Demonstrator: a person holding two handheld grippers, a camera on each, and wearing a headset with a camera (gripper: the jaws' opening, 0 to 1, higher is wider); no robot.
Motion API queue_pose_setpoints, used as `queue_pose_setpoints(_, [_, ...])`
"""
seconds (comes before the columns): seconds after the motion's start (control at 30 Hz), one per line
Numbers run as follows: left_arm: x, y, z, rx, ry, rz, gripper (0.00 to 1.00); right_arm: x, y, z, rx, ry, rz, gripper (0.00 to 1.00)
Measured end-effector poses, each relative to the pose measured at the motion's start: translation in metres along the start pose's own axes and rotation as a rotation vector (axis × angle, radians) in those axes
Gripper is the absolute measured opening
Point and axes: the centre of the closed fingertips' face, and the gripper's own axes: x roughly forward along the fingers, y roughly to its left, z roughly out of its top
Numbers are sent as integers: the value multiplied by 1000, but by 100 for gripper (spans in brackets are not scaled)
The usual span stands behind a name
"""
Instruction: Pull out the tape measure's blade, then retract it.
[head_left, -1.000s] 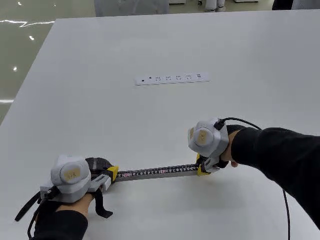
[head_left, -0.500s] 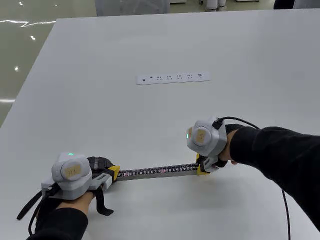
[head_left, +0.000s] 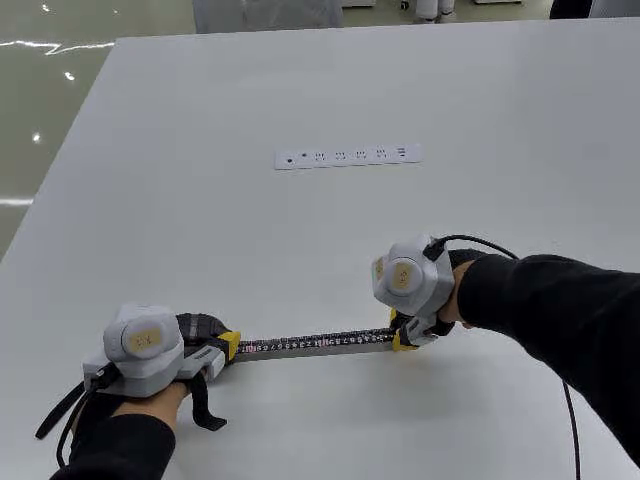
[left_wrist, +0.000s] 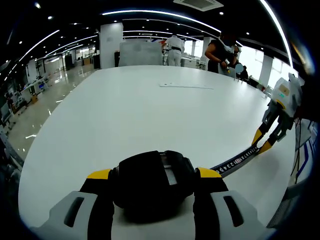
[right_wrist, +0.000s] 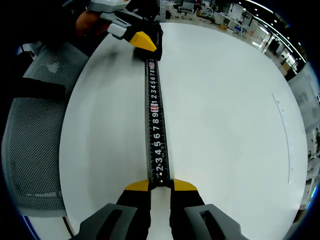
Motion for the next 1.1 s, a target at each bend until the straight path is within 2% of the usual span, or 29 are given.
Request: queue_pose_setpoints(1.1, [-1,0,-2,-1,28,-6,59,2,-1,8,40,4,1,9])
